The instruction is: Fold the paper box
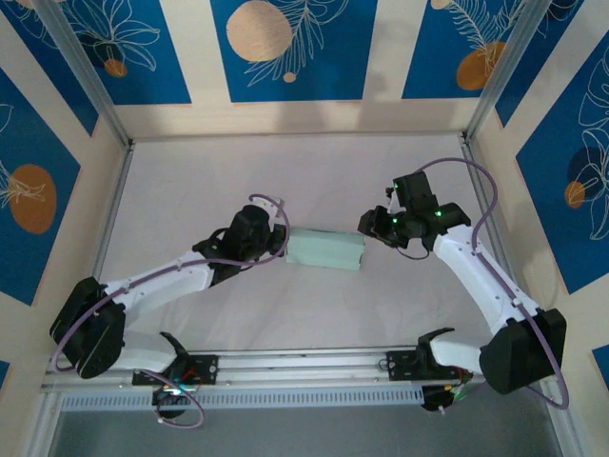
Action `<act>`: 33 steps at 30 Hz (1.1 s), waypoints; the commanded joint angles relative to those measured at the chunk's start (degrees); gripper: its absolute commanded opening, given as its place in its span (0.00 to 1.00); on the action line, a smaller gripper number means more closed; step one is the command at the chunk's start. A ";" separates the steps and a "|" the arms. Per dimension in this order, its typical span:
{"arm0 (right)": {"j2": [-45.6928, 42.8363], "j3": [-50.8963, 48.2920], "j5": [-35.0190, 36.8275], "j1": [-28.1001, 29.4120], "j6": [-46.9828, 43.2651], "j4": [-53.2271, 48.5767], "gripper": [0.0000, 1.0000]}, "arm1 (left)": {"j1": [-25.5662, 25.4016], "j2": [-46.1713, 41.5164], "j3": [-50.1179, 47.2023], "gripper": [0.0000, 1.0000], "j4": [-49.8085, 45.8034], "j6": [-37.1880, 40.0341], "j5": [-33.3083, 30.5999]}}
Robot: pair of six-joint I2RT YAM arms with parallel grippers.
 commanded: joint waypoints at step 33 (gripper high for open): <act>16.13 16.79 -14.23 11.74 -64.59 2.40 0.76 | -1.45 3.37 -2.93 0.00 -12.20 0.73 2.40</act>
